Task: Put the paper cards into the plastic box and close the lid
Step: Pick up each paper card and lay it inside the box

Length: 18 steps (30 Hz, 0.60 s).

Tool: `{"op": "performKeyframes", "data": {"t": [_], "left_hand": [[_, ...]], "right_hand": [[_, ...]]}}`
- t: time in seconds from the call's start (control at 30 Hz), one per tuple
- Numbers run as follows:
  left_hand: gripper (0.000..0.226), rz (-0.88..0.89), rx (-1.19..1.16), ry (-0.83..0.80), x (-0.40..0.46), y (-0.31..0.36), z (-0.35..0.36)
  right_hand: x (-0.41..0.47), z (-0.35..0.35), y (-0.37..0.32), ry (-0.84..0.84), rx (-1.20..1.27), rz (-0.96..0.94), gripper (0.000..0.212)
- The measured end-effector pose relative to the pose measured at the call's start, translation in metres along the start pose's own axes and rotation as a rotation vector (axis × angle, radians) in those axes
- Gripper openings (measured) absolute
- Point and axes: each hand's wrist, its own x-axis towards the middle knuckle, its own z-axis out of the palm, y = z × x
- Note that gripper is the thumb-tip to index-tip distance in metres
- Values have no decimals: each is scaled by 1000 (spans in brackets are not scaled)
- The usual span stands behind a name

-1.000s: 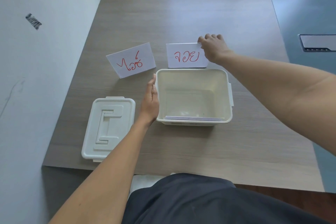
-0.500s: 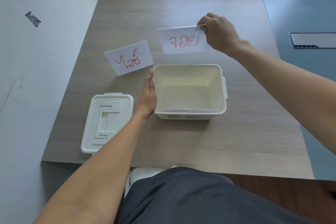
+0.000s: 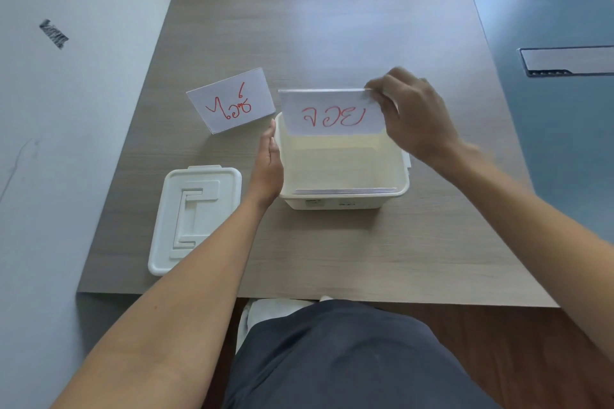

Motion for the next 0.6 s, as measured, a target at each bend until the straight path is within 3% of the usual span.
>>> {"op": "performKeyframes", "data": {"t": [0.17,0.43,0.6], "left_hand": [[46,-22,-2,-6,1,-1,0],[46,-11,-6,11,1,0,0],[46,-5,-8,20,2,-2,1]], "right_hand": [[-44,25,0,-90,-7,22,19],[-101,52,6,-336,6,94,30],[-92,48,10,-301,169,86,23]]}}
